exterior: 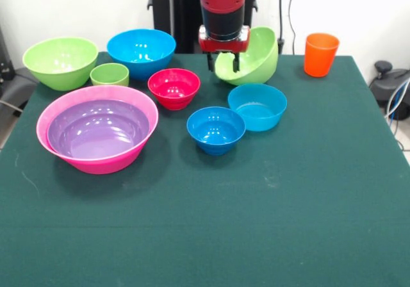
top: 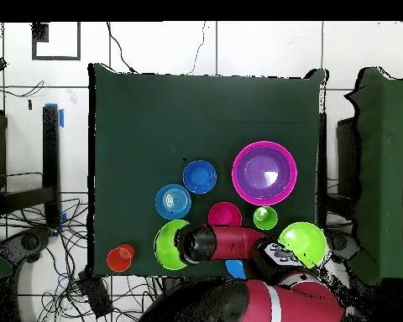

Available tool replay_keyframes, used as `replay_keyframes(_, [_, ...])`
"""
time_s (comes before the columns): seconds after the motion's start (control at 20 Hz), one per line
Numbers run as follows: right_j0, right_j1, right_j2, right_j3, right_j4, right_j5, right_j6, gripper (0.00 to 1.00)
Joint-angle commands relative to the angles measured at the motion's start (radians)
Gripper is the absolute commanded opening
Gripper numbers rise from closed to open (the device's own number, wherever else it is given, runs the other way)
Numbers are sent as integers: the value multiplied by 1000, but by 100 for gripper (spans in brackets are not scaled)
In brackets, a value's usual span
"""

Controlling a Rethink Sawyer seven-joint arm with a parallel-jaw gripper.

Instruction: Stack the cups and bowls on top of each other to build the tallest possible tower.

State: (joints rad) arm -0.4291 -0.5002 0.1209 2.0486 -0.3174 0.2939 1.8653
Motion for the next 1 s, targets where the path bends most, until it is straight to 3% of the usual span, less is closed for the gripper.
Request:
replay_keyframes(0.05, [11,-90,87,31,-14,33,40,100])
replay_keyframes(0.3, [20,-146,81,60,-1,68,45,100])
replay_keyframes(0.7, [35,-134,63,46,-3,70,56,100])
replay_keyframes(1.0, [60,-80,58,36,-2,8,88,100])
